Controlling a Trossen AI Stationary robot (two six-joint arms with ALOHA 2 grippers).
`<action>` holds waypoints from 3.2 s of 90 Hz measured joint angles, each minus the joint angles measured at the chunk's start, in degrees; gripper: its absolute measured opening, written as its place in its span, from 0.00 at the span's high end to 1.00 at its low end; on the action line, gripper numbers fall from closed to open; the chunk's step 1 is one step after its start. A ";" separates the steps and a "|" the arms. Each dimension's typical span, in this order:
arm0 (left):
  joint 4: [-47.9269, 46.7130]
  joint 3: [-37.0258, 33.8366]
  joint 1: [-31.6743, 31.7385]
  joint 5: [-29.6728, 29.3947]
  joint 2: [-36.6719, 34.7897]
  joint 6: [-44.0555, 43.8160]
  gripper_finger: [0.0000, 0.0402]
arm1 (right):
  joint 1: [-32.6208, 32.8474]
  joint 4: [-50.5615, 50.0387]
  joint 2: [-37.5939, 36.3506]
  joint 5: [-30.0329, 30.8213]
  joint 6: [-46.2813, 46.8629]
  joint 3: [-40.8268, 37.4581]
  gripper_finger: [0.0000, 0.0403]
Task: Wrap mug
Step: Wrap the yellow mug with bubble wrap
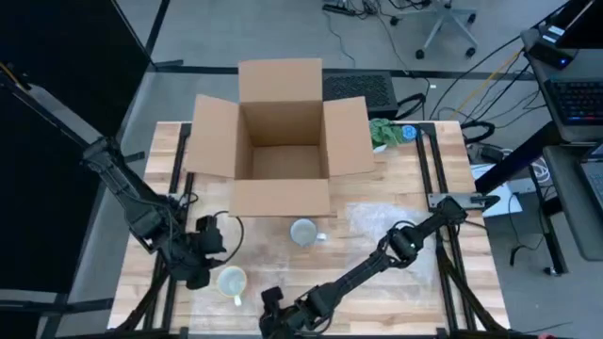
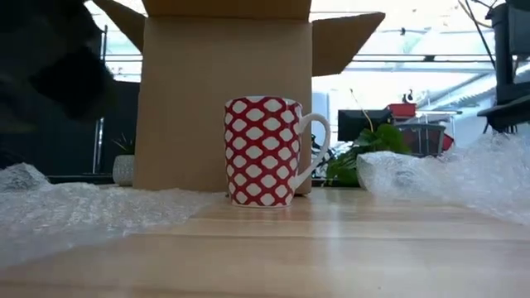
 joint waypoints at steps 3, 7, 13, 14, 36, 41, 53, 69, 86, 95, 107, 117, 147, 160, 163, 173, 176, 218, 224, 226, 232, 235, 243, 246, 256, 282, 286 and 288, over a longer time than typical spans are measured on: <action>0.00 0.00 0.00 -0.03 0.00 0.00 0.66 | 0.03 0.03 0.00 -0.10 -1.04 0.00 0.50; 0.01 0.00 0.00 -0.11 0.00 -0.02 0.66 | 0.04 0.04 0.00 -0.11 -2.76 0.00 0.53; 0.00 0.00 0.00 -0.43 0.00 -0.03 0.66 | 0.07 -0.44 0.02 -0.15 -4.41 0.00 0.57; 0.00 0.00 0.00 -0.46 0.00 -0.03 0.66 | 0.07 -0.63 0.02 -0.16 -4.52 0.00 0.57; 0.01 0.00 0.00 -0.67 0.00 -0.11 0.66 | -0.83 -2.76 0.32 -0.13 -3.58 0.13 0.72; 0.01 0.00 0.00 -0.68 0.00 -0.33 0.66 | -0.94 -2.55 -0.08 0.09 -4.14 0.05 0.77; 0.02 0.00 0.00 -0.68 0.00 -0.35 0.66 | -1.43 -2.74 -1.82 0.28 -6.38 -0.11 0.91; 0.02 0.00 0.00 -1.48 0.00 -0.22 0.66 | -2.38 -2.47 -4.48 0.33 -6.10 -0.11 0.97; 0.01 0.00 0.00 -1.71 0.02 -0.27 0.66 | -2.24 -4.79 -4.96 0.03 -3.17 -0.09 0.86; 0.05 0.00 0.00 -1.71 0.01 -0.44 0.66 | -1.61 -7.44 -4.96 -0.04 0.38 -0.09 0.77; 0.67 0.00 0.00 -1.68 0.00 -1.93 0.66 | -0.70 -13.68 -6.56 -0.01 4.95 -0.09 0.65; 2.87 0.00 0.28 1.55 0.13 -2.04 0.66 | -0.13 -21.76 -9.36 -0.04 11.57 -0.04 0.57; 21.16 0.00 -11.72 12.04 12.38 -12.54 0.66 | 4.62 -28.73 -9.97 2.38 22.64 -0.01 0.51; 24.85 -0.02 -18.24 16.86 21.19 -21.29 0.66 | 5.29 -29.20 -9.53 8.18 22.16 -0.02 0.52; 26.67 -0.02 -19.75 17.93 22.98 -23.31 0.66 | 5.33 -29.20 -9.53 8.69 22.09 -0.02 0.52; 31.80 -0.02 -23.16 19.32 28.62 -29.06 0.66 | 5.23 -29.28 -9.53 10.06 22.05 -0.02 0.52; 32.49 -0.02 -23.58 19.31 30.16 -30.47 0.66 | 5.13 -29.27 -9.53 10.64 22.05 -0.02 0.52; 30.98 0.57 -23.05 20.93 41.09 -36.47 0.70 | 4.01 -29.22 -9.53 11.21 22.05 -0.02 0.52; 30.14 0.57 -22.42 20.45 41.15 -36.50 0.76 | 3.69 -29.17 -9.53 11.54 22.13 -0.02 0.52; 29.74 0.57 -22.21 20.45 41.15 -36.50 0.79 | 3.67 -29.18 -9.53 11.93 22.17 -0.02 0.52; 28.54 0.57 -21.84 19.82 41.16 -36.41 0.91 | 3.54 -29.16 -9.53 12.85 22.25 -0.02 0.52; 28.01 0.57 -21.73 19.24 41.16 -36.23 0.95 | 3.55 -29.09 -9.53 12.94 22.25 -0.02 0.52; 27.15 0.57 -21.24 17.76 41.16 -36.40 0.98 | 3.69 -28.65 -9.53 12.88 22.25 -0.02 0.52; 26.70 0.57 -21.16 17.32 41.15 -36.47 0.99 | 3.76 -28.65 -9.53 12.86 22.25 -0.02 0.52; 26.17 0.57 -21.14 16.03 40.99 -36.52 1.00 | 3.73 -28.59 -9.53 12.76 22.25 -0.02 0.52; 14.44 3.23 -20.76 4.65 35.98 -36.45 1.00 | 3.69 -28.24 -9.53 12.72 22.46 -0.02 0.52; 14.65 3.91 -20.76 4.12 34.89 -36.43 1.00 | 3.70 -28.18 -9.53 12.46 22.42 -0.02 0.52; 14.76 4.07 -20.78 4.10 34.39 -36.40 1.00 | 3.69 -28.13 -9.53 12.37 22.42 -0.02 0.52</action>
